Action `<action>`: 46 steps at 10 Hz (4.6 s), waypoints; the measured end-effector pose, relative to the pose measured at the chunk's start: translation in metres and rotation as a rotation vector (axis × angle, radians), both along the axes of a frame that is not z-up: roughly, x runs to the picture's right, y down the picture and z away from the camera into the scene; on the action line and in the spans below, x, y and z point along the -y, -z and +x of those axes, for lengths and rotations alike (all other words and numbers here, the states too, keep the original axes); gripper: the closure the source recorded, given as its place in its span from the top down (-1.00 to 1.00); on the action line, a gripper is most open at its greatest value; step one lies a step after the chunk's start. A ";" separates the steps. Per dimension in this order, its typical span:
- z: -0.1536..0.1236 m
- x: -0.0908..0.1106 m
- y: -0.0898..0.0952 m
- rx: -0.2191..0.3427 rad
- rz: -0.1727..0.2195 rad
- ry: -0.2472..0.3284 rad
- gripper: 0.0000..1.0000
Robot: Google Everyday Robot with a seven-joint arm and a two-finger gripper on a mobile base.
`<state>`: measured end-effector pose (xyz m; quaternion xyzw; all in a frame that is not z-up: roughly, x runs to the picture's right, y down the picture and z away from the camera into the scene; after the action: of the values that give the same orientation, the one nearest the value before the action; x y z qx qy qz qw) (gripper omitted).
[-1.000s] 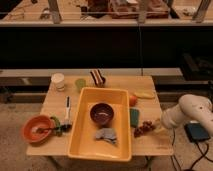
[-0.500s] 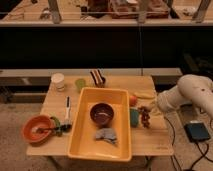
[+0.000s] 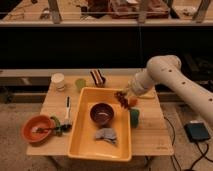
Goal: Place grapes in plastic cup
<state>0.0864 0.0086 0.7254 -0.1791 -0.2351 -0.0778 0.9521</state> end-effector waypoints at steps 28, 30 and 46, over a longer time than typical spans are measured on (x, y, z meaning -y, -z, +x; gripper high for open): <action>-0.220 0.172 -0.129 0.156 0.321 -0.023 -1.00; -0.218 0.173 -0.141 0.140 0.321 -0.033 -1.00; -0.221 0.143 -0.204 0.087 0.255 -0.075 -0.42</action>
<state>-0.1344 -0.1340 0.9289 -0.0439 -0.2711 -0.0789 0.9583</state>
